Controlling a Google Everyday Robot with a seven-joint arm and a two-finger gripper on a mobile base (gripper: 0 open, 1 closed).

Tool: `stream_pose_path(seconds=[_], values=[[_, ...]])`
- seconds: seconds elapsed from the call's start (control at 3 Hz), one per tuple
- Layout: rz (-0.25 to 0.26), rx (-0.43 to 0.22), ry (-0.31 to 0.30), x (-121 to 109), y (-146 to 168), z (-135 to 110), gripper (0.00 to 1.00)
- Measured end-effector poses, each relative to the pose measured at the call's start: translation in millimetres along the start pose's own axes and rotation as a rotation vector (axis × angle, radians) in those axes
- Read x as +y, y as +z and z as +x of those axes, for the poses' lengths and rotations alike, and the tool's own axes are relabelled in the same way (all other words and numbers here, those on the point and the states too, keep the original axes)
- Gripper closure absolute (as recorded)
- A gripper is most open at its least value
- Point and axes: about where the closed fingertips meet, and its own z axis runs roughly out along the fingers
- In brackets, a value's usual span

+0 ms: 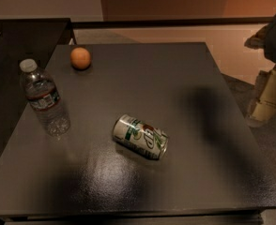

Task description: Place 7up can upright

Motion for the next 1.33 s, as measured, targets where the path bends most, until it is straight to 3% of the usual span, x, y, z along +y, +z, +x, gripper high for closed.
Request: stream_pose_path(seconds=[0.33, 0.67, 1.0, 1.33], values=[[0.000, 0.000, 0.000, 0, 0, 0, 0.00], [-0.038, -0.012, -0.079, 1, 7, -13, 0.00], [-0.092, -0.022, -0.223, 0, 20, -37, 0.00], [-0.148, -0.036, -0.410, 2, 34, -62, 0.00]])
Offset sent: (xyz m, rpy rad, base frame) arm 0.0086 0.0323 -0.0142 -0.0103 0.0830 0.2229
